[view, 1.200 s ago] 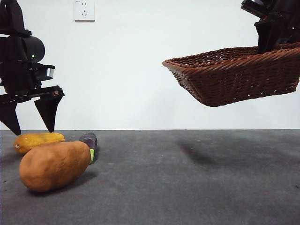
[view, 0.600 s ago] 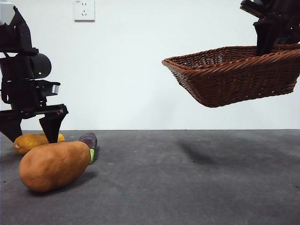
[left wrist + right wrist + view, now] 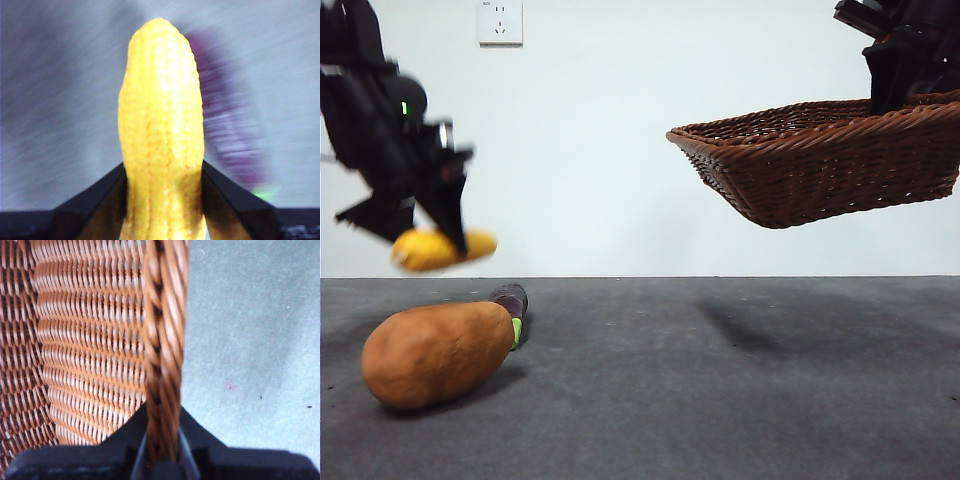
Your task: Help me put the vegetables on the table into the basket
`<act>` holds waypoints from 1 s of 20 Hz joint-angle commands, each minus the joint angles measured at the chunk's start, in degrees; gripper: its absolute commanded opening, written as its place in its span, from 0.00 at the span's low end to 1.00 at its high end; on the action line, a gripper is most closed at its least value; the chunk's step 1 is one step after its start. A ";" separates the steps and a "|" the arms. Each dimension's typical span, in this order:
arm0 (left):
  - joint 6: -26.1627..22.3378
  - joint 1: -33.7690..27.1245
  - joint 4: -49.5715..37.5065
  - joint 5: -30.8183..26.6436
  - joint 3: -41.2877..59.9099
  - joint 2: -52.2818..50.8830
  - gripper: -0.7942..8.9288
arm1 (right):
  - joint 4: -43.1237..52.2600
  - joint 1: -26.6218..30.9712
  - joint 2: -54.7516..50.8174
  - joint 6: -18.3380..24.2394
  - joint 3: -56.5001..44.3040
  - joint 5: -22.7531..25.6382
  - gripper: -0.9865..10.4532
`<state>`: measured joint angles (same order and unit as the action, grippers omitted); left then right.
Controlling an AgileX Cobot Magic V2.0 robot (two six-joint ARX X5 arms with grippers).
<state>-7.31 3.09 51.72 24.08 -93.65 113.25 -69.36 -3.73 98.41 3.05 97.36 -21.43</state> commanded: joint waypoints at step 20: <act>26.10 27.34 -8.52 0.52 -0.39 -11.43 0.48 | -0.59 -18.10 0.22 -11.06 -0.26 9.46 0.08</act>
<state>18.17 30.35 43.27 24.45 -94.19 101.49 -70.50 -21.54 98.41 -7.31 97.34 -11.73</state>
